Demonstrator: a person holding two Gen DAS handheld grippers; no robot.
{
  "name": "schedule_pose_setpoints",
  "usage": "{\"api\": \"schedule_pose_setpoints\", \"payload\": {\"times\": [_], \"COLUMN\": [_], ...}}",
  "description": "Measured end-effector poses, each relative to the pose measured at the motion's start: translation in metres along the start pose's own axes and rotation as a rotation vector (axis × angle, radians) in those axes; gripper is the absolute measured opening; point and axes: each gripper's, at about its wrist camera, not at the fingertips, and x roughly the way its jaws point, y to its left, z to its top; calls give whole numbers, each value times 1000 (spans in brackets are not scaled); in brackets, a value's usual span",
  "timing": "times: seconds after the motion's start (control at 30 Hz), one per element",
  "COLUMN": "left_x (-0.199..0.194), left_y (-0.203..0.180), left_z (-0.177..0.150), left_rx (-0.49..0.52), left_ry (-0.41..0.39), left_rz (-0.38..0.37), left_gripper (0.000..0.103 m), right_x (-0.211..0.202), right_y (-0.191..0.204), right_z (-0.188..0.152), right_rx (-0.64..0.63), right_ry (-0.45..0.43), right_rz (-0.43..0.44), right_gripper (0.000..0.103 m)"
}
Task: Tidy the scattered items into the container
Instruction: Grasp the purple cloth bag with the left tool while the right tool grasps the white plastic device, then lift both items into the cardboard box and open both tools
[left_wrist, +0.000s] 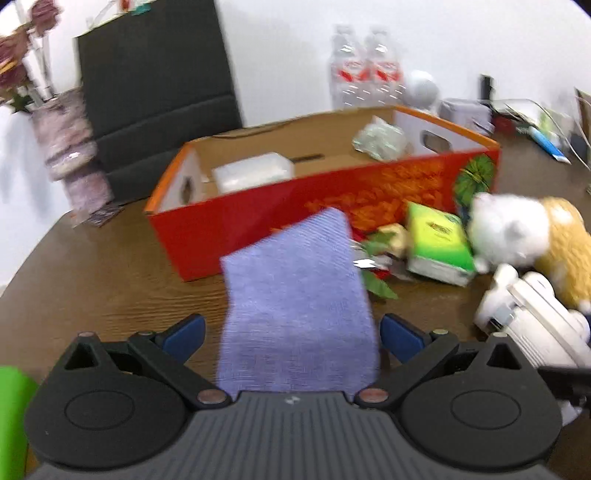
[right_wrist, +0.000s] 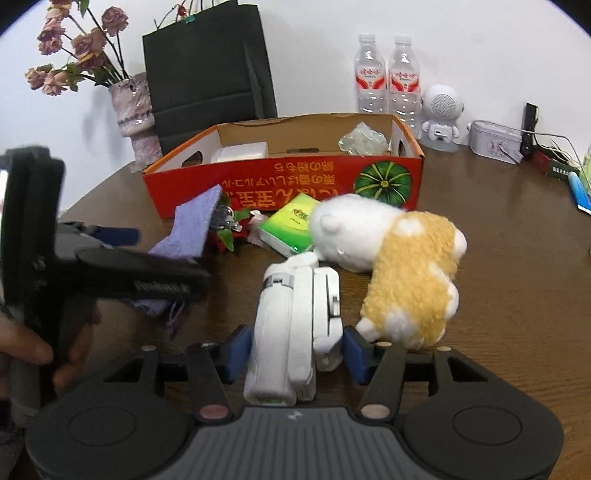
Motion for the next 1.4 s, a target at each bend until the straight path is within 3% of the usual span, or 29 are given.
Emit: {"api": "schedule_pose_setpoints", "payload": {"times": [0.03, 0.07, 0.1, 0.13, 0.17, 0.27, 0.37, 0.5, 0.63, 0.77, 0.87, 1.0, 1.03, 1.13, 1.17, 1.23, 1.3, 1.37, 1.4], "left_x": [-2, -3, -5, -7, -10, -31, -67, -115, -149, -152, -125, -67, -48, 38, 69, 112, 133, 138, 134], "left_y": [1, 3, 7, 12, 15, 19, 27, 38, 52, 59, 61, 53, 51, 54, 52, 41, 32, 33, 36], "left_z": [-2, -3, -5, -6, -9, -22, -34, -30, 3, 64, 123, 176, 182, 185, 181, 169, 160, 157, 158], "left_rx": [-8, -22, -43, -64, -72, -61, -109, -169, -230, -258, -341, -455, -465, -493, -469, -383, -321, -315, -322], "left_ry": [-3, 3, 16, 26, 24, -5, -55, -141, -231, -304, -317, -279, -247, -59, 18, 144, 218, 241, 215], "left_rz": [0, 3, 5, 11, 23, 87, 73, 37, -79, -156, -204, -426, -439, -406, -368, -215, -165, -211, -211], "left_gripper": [65, 29, 13, 6, 4, 3, 3, 3, 3, 3, 3, 3, 3, 4, 5, 5, 15, 79, 79], "right_x": [3, 6, 11, 16, 21, 21, 11, -18, -48, -66, -66, -46, -37, 9, 28, 67, 100, 126, 137], "right_y": [1, 2, 5, 8, 12, 17, 18, 15, 12, -2, -22, -48, -52, -63, -65, -66, -62, -59, -57], "right_z": [3, 5, 8, 11, 12, 8, 0, -5, 12, 62, 119, 185, 196, 218, 222, 225, 226, 227, 228], "right_rx": [0, -2, -7, -22, -45, -80, -85, -51, -42, -18, 28, 74, 67, 58, 58, 49, 41, 39, 32], "right_ry": [-8, -7, -4, -4, -1, -12, -1, -58, -137, -235, -296, -316, -304, -208, -164, -79, -13, 40, 67], "right_rz": [2, 1, -5, -14, -31, -38, -8, 37, 57, 56, 44, 3, -10, -24, -23, -27, -35, -63, -79], "right_gripper": [57, 59, 61, 60, 52, 52, 52, 52, 52, 52, 52, 52, 52, 52, 52, 52, 52, 52, 52]}}
